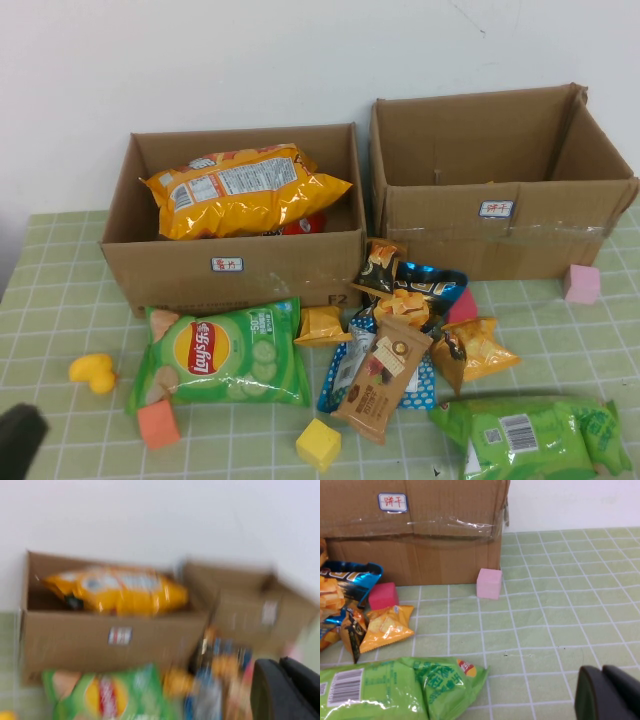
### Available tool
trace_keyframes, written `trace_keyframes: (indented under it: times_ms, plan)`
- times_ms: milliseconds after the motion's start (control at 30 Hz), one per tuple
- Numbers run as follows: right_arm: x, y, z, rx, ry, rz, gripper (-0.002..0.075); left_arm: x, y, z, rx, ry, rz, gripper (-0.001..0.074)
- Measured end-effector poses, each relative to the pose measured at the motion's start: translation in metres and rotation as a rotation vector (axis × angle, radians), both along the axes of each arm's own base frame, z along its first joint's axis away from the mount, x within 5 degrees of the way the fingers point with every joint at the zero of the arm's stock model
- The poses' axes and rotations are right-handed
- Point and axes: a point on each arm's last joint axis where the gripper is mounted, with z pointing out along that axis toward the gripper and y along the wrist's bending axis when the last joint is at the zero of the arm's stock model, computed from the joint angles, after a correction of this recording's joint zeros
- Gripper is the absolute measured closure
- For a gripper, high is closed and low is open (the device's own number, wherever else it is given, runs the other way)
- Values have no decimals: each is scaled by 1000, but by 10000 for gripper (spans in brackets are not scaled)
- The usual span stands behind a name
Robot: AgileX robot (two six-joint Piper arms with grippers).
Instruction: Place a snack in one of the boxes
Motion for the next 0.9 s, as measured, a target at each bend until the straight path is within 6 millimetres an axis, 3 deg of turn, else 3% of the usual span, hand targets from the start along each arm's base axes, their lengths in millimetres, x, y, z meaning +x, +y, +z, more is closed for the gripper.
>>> trace_keyframes:
  times_ms: [200,400,467,633,700,900]
  plan:
    - [0,0,0,0,0,0,728,39,2,32,378,262,-117,737]
    - [0,0,0,0,2,0,728,99,8,37,591,435,-169,703]
    - [0,0,0,0,2,0,728,119,5,32,640,470,-202,615]
    - [0,0,0,0,2,0,728,171,-12,11,695,590,-304,274]
    - [0,0,0,0,2,0,728,192,-19,-3,696,649,-334,179]
    - [0,0,0,0,2,0,728,247,-27,-54,661,810,-330,120]
